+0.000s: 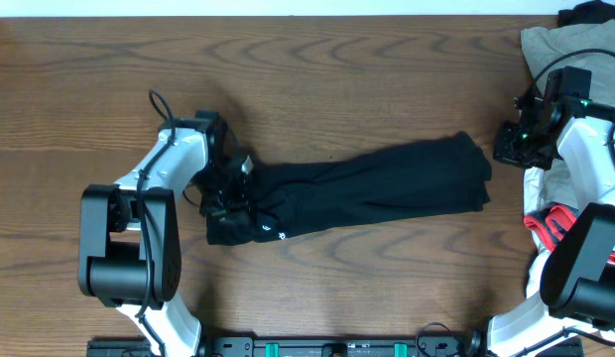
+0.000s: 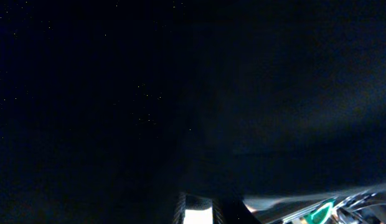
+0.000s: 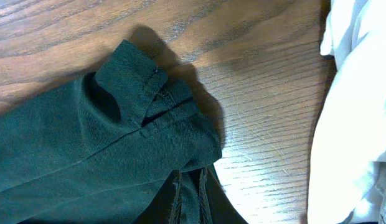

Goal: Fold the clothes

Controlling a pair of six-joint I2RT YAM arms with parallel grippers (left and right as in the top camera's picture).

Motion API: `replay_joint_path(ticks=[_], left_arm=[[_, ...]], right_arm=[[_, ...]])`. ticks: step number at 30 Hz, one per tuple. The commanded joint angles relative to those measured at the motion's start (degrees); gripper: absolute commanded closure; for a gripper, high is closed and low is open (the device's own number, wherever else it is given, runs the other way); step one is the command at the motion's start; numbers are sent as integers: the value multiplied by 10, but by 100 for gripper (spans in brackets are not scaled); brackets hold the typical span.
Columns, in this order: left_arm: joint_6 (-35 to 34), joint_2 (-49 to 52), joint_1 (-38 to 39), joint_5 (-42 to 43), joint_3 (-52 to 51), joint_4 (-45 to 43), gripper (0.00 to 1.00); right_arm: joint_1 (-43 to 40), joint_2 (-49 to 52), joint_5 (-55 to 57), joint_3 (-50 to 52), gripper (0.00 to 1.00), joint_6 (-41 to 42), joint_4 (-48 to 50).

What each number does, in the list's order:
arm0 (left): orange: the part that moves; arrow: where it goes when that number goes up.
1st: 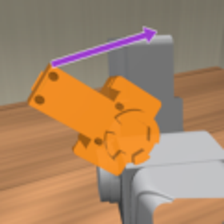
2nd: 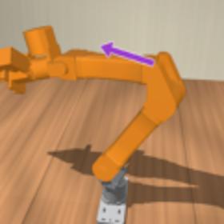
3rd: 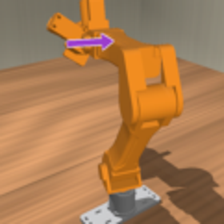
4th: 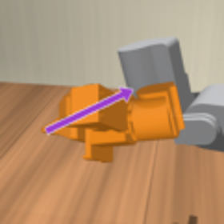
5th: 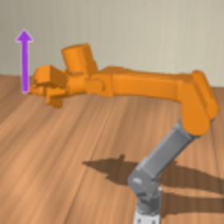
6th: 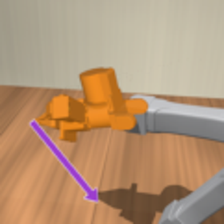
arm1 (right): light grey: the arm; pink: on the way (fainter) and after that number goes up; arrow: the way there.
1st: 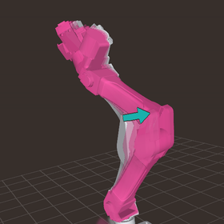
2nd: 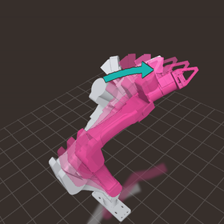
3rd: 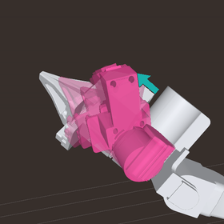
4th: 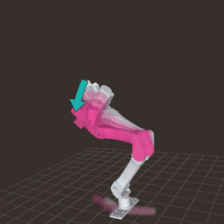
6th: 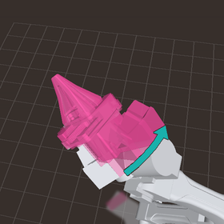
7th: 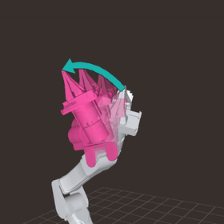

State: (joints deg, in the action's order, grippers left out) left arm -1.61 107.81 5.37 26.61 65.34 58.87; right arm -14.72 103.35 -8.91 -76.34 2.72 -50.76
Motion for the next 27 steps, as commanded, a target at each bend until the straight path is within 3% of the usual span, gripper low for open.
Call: replay_joint_path(ticks=[1, 10, 15, 20, 22, 23, 27], left_arm=[[-15, 3, 2, -1, -31, 4, 83], [-15, -10, 2, -1, -36, 28, 88], [-15, -67, 2, -2, -7, 30, 88], [-26, -150, 2, -4, 8, -39, 87], [-37, -173, 2, -5, 8, -76, 83], [-37, -181, 2, -6, 8, -93, 74], [-50, -179, 2, -38, 8, -113, 68]], right_arm=[[-3, 1, 5, 0, 90, -7, -1], [-4, 1, 5, 0, 90, -7, -2], [-4, 1, 6, 0, 90, -7, -2], [-4, 1, 6, 0, 90, -7, 0], [-4, 1, 5, 0, 89, -7, 0], [-4, 1, 5, 0, 89, -7, 0], [-4, 1, 5, 0, 89, -7, -1]])
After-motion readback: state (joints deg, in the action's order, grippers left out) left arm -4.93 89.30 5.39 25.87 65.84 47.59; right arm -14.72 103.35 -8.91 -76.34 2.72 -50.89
